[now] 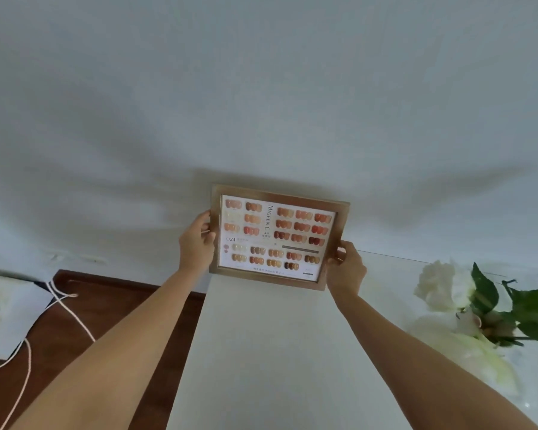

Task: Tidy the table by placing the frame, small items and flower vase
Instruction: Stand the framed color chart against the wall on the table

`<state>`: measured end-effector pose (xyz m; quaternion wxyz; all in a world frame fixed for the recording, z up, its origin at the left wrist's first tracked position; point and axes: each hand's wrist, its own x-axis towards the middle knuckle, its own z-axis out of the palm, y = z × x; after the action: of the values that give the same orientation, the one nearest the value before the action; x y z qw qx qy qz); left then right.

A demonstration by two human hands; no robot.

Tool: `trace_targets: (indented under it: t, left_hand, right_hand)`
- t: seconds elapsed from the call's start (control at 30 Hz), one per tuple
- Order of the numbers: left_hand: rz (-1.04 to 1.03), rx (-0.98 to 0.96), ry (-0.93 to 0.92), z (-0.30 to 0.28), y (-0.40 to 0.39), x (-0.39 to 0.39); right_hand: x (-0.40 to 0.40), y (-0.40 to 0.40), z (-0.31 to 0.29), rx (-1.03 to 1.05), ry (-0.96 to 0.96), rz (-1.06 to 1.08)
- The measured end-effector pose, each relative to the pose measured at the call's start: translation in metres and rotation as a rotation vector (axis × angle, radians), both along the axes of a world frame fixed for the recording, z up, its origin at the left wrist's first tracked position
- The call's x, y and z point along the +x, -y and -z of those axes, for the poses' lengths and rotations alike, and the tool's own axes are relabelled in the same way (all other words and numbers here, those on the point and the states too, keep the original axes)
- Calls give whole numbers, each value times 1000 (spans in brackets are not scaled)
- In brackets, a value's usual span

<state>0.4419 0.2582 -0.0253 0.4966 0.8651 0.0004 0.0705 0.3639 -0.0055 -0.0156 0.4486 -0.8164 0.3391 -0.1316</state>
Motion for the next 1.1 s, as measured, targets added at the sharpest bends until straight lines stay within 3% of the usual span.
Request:
trace_targets:
  t: [1.1]
  left_hand:
    - [-21,6,64,27,13,78]
  right_hand:
    - [81,27,25,-51,49,-24]
